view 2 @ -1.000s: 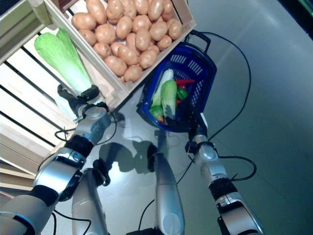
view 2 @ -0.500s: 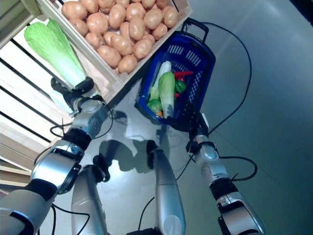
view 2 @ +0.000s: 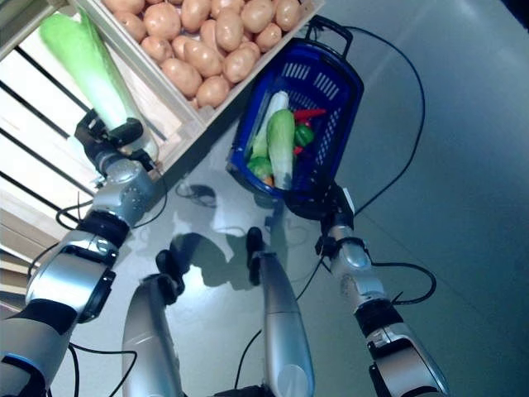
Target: Put vegetables into the basket
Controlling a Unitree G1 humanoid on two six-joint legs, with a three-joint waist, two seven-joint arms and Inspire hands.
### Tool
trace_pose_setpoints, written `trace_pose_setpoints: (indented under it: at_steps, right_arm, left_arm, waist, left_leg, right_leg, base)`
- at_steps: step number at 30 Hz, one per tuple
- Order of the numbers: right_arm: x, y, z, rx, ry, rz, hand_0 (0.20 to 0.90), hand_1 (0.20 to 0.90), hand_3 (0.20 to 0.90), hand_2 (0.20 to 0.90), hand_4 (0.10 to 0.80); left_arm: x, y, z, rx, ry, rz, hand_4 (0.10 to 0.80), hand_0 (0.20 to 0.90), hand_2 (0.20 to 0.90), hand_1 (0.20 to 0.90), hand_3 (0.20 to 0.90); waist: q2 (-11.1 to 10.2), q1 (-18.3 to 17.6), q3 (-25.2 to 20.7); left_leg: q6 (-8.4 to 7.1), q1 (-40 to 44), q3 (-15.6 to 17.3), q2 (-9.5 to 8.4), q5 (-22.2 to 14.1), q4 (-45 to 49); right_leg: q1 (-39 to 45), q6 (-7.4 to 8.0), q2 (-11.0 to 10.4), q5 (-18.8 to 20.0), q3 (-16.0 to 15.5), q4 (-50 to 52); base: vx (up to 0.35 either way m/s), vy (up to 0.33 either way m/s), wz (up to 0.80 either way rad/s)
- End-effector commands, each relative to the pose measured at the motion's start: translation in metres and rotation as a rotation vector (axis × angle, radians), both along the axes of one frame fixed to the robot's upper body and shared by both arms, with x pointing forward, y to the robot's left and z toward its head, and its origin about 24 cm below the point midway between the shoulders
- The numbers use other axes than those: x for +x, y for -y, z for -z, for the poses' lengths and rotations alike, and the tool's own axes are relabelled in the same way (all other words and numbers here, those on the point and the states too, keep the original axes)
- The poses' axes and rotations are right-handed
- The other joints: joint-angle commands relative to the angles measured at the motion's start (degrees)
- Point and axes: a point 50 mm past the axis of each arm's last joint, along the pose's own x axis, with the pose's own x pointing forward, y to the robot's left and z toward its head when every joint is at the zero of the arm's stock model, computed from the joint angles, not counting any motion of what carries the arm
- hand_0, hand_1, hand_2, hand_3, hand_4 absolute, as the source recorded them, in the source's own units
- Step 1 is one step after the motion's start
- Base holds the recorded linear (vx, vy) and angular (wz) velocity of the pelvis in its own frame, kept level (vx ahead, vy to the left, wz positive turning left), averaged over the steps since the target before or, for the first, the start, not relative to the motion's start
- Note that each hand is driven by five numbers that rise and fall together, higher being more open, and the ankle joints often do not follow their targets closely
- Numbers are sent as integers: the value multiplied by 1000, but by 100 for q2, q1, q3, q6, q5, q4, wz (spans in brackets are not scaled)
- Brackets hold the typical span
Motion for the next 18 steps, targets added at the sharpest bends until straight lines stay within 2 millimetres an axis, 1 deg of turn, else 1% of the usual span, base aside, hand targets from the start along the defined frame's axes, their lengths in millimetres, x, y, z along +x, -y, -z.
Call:
trace_pose_setpoints:
  at_steps: [1, 4, 6, 10, 13, 16, 18]
  right_arm:
    - [4, 12, -42, 37, 218, 20, 900, 900, 900, 900, 800]
    - [3, 11, -39, 42, 213, 19, 900, 900, 900, 900, 800]
    - [3, 11, -37, 49, 205, 19, 900, 900, 900, 900, 800]
    - [1, 10, -33, 65, 195, 26, 900, 900, 900, 900, 800]
    - [-1, 14, -31, 64, 188, 34, 900, 900, 900, 900, 800]
    - [-4, 16, -25, 68, 173, 39, 900, 900, 900, 900, 800]
    - [-6, 18, -20, 74, 152, 45, 900, 900, 900, 900, 800]
  left_arm:
    - [8, 24, -30, 59, 112, 153, 400, 300, 300, 300, 300]
    - [8, 23, -27, 51, 102, 139, 400, 300, 300, 300, 300]
    - [7, 18, -23, 50, 87, 124, 400, 300, 300, 300, 300]
    - [5, 10, -11, 43, 61, 105, 400, 300, 300, 300, 300]
    - [2, 3, -3, 36, 46, 99, 400, 300, 300, 300, 300]
    - [-1, -2, 7, 33, 31, 99, 400, 300, 300, 300, 300]
    - [-4, -5, 18, 21, 16, 109, 400, 300, 300, 300, 300]
  waist:
    - [34, -147, 29]
    - [34, -145, 29]
    - [26, -132, 29]
    - [13, -88, 29]
    - [10, -51, 25]
    - [16, -22, -92]
    - [32, 14, -246]
  left_leg:
    - [77, 440, 266, 103, -188, -150]
    - [76, 549, 289, 111, -183, -202]
    - [67, 711, 306, 118, -171, -272]
    - [26, 1183, 363, 135, -110, -509]
    - [-10, 1569, 415, 136, -57, -683]
    - [-26, 1815, 462, 134, -26, -810]
    - [-41, 2040, 505, 121, 7, -945]
  right_leg:
    - [515, -204, -45, -83, 6, 474]
    - [610, -205, -54, -90, -6, 429]
    - [768, -206, -73, -89, -27, 343]
    - [1245, -200, -98, -86, -88, 85]
    - [1649, -209, -123, -92, -141, -105]
    - [1888, -218, -150, -115, -176, -208]
    - [2103, -229, -176, -141, -208, -305]
  base:
    - [-2, 1, -22]
    - [5, 3, 11]
    - [0, 0, 0]
    - [34, -7, -1]
    - [53, 12, -4]
    - [61, 18, 0]
    - [98, 21, 2]
